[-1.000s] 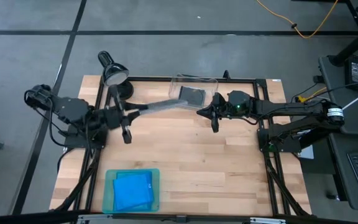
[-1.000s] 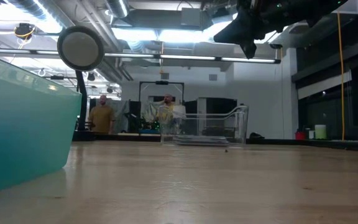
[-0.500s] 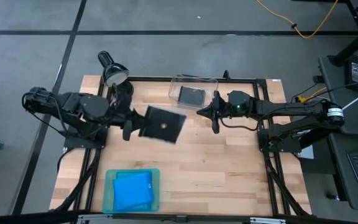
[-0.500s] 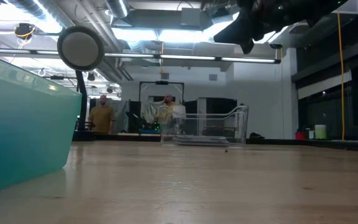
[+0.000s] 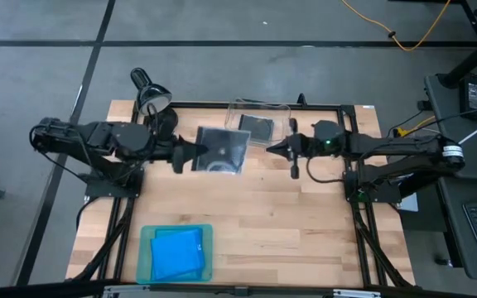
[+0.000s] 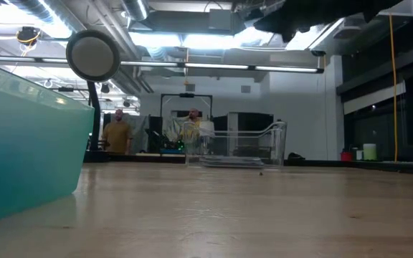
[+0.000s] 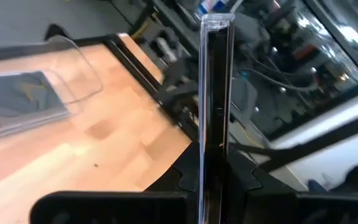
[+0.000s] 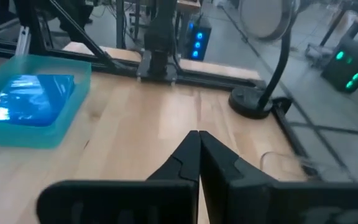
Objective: Pick & place jewel cases by type
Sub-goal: Put the black CD case into the transparent bin
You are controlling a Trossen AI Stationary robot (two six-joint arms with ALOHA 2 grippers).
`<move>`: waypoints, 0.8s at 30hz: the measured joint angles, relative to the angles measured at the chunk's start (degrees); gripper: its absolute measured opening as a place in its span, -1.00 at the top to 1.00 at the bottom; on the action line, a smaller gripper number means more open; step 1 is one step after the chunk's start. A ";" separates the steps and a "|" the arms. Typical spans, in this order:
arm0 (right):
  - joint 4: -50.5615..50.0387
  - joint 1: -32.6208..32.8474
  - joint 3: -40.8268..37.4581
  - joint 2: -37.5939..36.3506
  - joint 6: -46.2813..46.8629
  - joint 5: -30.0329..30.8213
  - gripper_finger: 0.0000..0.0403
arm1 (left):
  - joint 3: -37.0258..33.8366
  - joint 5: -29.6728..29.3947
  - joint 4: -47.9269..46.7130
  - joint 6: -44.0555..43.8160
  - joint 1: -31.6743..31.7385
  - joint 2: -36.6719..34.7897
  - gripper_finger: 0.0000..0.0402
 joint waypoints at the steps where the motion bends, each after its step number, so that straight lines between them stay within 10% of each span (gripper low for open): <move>1: -1.09 0.00 0.02 -1.31 -1.06 0.02 0.96 | 0.01 0.31 0.16 0.04 1.08 0.30 0.90; 24: -21.99 0.00 0.03 -19.21 -8.94 0.07 0.96 | 0.00 31.21 18.15 9.54 36.06 25.32 0.90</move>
